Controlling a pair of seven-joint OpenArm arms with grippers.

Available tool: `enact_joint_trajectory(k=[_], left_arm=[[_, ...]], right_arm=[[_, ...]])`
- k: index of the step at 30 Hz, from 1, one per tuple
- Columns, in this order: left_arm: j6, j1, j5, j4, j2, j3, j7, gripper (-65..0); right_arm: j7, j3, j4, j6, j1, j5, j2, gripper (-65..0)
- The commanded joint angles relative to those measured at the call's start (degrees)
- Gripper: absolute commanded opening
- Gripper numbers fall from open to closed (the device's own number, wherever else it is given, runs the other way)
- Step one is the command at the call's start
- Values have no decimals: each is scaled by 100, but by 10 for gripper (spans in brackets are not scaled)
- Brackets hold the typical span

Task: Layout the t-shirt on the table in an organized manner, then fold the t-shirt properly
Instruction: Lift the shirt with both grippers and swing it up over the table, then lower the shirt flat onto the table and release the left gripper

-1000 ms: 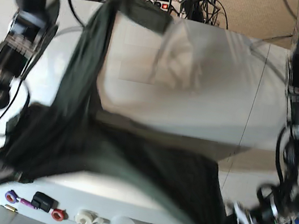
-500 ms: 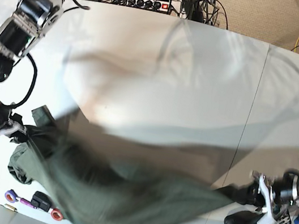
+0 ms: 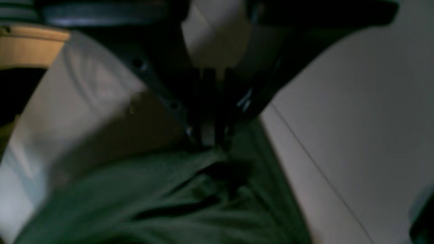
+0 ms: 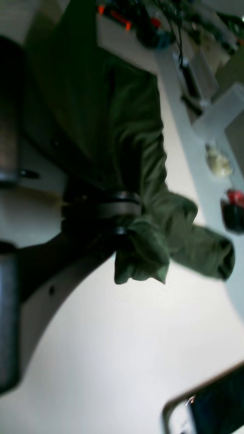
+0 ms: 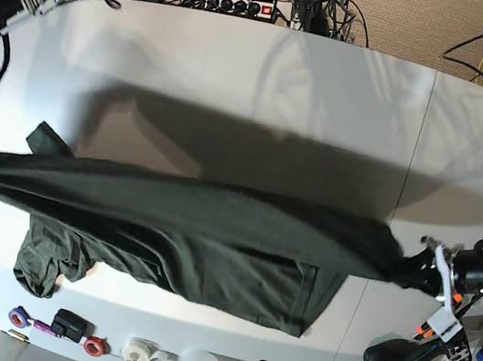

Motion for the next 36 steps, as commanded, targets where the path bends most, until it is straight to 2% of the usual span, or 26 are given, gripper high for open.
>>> enact_joint_trajectory(k=[1, 4, 6, 12, 18, 23, 32, 33, 35, 36], left_arm=[[-17, -155, -273, 85, -186, -55, 68, -650], [-17, 15, -623, 85, -372, -55, 612, -650], [-17, 258, -710, 85, -485, -55, 743, -650], [-24, 1316, -726, 83, -595, -55, 756, -650], [-111, 2232, -726, 81, -592, -55, 555, -650], [-111, 2514, -723, 81, -595, -55, 557, -650], [-111, 2553, -732, 83, -592, -55, 551, -650], [-111, 2553, -752, 83, -595, -55, 551, -611], [-111, 2553, -791, 83, -595, -55, 549, -443], [-111, 2551, -813, 83, -595, -55, 525, -386]], right_arm=[[132, 20, 109, 15, 7, 155, 203, -650], [132, 15, 109, 15, -420, 155, 243, -650], [132, 17, 109, 15, -710, 151, 188, -650], [132, 13, 103, 15, -1344, 133, 140, -650], [132, 13, 83, 15, -1449, 133, 140, -650], [396, 13, 83, 15, -1447, 111, 140, -650], [400, 13, 83, 15, -1449, -273, 138, -650], [400, 13, 83, 13, -1449, -271, 138, -650], [400, 11, 83, 13, -1449, -256, 138, -650], [402, 11, 83, 13, -1449, -240, 136, -650]])
